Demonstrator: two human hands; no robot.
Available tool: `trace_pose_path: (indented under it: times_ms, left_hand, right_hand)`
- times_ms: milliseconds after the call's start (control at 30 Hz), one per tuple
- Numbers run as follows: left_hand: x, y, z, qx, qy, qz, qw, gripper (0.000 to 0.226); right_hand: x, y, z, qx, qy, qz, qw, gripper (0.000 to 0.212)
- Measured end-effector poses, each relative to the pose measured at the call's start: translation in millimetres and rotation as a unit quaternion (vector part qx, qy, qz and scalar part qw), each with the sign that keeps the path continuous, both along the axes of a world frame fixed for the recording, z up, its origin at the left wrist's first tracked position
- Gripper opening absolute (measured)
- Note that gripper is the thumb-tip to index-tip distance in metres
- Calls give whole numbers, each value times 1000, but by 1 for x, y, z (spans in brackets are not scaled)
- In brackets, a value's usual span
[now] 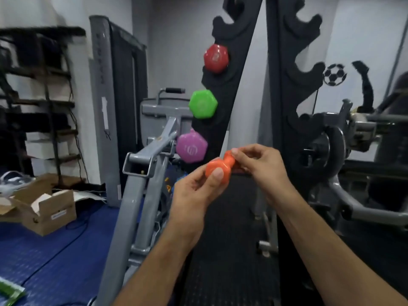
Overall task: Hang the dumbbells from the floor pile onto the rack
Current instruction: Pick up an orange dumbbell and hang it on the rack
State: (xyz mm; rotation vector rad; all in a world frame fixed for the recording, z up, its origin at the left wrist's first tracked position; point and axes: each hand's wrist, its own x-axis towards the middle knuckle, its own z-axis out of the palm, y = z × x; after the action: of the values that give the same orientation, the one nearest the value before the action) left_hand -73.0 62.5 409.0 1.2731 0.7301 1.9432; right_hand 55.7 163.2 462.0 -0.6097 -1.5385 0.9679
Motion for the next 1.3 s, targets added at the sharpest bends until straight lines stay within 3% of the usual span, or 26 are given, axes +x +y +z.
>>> trace_pose_path:
  times_ms: [100,200,367,467,533,600,733,833,1300]
  left_hand:
    - [-4,-8,30,28,-51,22,998,42]
    - [-8,-22,60,58,-48,52,996,37]
    - [-26,-36,122,101,-25,111,988,40]
    - [-40,-30,168,115,-30,165,979,47]
    - [-46,-20,197,124,-26,198,972,34]
    - [-50,-5,226,126,-29,221,967,13]
    - [-53,31,274,108,-6,269,957,12]
    - [-50,47,290,94,19,281,955,15]
    - [-33,82,310,64,120,278,951,22]
  right_hand:
    - [-9,-1,32,24,2,-2,1000,21]
    - [-14,2,63,47,-8,-7,999,16]
    - [-15,17,111,114,-21,-139,984,36]
    - [-18,25,133,76,-4,-91,993,54]
    - [-20,27,144,53,7,-38,998,59]
    - [-23,28,150,46,3,-3,999,58]
    - [-31,43,154,91,-39,-16,995,51]
    - [-30,48,153,111,-57,-43,991,66]
    - [-27,46,155,158,-132,-83,975,65]
